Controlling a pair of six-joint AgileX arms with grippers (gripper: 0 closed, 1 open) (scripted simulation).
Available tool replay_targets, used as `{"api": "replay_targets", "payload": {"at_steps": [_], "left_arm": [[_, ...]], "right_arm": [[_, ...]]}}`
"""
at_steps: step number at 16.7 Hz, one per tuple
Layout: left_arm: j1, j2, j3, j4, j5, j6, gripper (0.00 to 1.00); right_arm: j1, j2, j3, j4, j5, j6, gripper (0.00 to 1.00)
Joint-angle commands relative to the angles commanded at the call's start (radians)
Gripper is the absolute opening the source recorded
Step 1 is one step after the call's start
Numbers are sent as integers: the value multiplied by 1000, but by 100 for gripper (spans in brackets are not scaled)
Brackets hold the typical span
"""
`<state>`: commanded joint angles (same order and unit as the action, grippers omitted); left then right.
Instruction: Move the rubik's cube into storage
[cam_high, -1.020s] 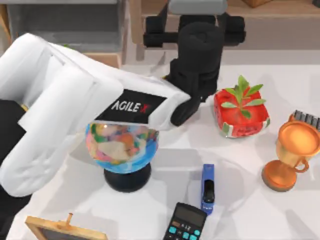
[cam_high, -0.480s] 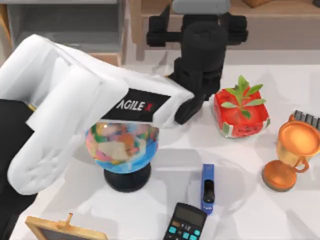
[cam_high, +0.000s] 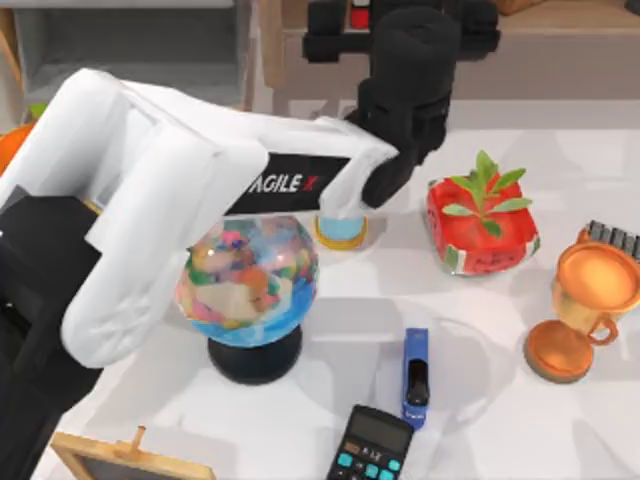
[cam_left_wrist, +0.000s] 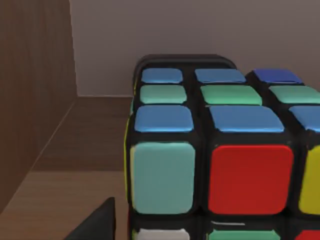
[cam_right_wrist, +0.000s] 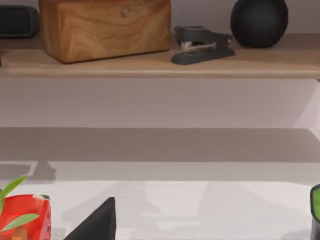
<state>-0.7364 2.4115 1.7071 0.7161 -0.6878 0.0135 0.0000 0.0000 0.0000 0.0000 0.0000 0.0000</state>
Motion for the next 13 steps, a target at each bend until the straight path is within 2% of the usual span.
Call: {"api": "replay_targets", "payload": {"at_steps": [3, 7, 13], "left_arm": [[29, 38, 50, -15, 29, -1, 100], [30, 40, 52, -15, 30, -1, 100], [30, 40, 52, -15, 30, -1, 55]], "right_arm": [[0, 0, 0, 0, 0, 0, 100], [0, 0, 0, 0, 0, 0, 100], [0, 0, 0, 0, 0, 0, 100]]}}
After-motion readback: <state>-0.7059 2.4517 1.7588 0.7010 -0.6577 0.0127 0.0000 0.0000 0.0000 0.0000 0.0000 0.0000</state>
